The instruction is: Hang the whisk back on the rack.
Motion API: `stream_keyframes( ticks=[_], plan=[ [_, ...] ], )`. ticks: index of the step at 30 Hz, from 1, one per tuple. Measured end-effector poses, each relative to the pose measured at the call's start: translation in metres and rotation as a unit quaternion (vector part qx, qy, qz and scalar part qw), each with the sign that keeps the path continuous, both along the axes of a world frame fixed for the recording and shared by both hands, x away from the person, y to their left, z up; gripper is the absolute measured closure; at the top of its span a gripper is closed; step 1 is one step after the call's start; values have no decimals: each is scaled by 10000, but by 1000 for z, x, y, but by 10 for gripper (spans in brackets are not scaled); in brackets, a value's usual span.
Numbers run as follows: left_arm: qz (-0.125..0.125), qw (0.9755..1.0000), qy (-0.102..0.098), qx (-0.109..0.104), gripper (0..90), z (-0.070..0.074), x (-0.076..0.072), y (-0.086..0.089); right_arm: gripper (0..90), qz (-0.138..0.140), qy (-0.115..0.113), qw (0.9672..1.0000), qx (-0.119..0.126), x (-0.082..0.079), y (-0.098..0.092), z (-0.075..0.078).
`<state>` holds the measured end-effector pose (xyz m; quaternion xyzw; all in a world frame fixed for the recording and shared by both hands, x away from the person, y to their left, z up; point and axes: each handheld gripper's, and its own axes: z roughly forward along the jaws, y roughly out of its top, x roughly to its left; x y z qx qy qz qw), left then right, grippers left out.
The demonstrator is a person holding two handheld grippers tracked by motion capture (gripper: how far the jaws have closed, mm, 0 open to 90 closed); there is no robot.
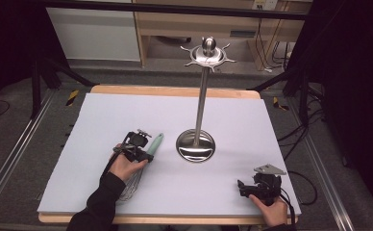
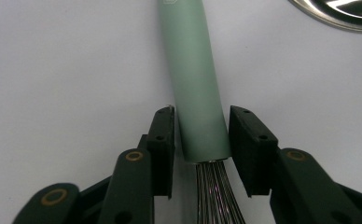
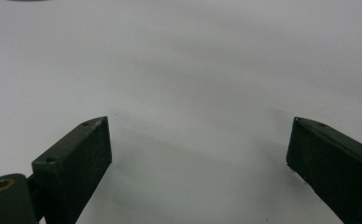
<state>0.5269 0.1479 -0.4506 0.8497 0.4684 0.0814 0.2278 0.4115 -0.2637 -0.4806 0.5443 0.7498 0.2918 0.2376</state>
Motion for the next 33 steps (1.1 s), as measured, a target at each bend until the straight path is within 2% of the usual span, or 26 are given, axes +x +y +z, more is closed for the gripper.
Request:
stream_keyframes(
  ticks=[4, 8, 10, 11, 16, 20, 23, 26, 31, 32, 33],
  plan=[
    [3, 10000, 23, 57, 586, 0, 1, -2, 71, 7, -7, 10000, -8, 0, 0, 0],
    [36, 9999, 47, 117, 605, -1, 3, -4, 71, 16, 10, 10000, -15, 0, 0, 0],
    [69, 9998, 80, 151, 641, -1, 4, -5, 71, 19, 15, 10000, -16, 0, 0, -1],
    [99, 9997, 102, 217, 649, -1, 4, -6, 71, 40, 8, 10000, -28, 1, 0, -1],
    [220, 9995, 88, 212, 664, -1, 4, -7, 71, 26, 21, 10000, -7, 0, 0, 0],
    [222, 9997, 67, 108, 668, 0, 3, -7, 71, 31, 24, 10000, -17, 0, 0, 0],
    [187, 9998, -101, 34, 671, 4, -2, -7, 71, 26, 16, 10000, -29, 0, 0, 0],
    [167, 9997, -168, -28, 675, 8, -5, -6, 71, 18, 22, 10000, -19, 0, 0, 0],
    [133, 9987, -384, -296, 684, 19, -14, -1, 71, -1, 17, 10000, 6, 0, 0, 0],
    [133, 9987, -384, -296, 684, 19, -14, -1, 71, -1, 17, 10000, 6, 0, 0, 0],
    [144, 9979, -500, -377, 684, 22, -18, 2, 71, -2, 15, 10000, -8, 0, -1, 0]
  ],
)
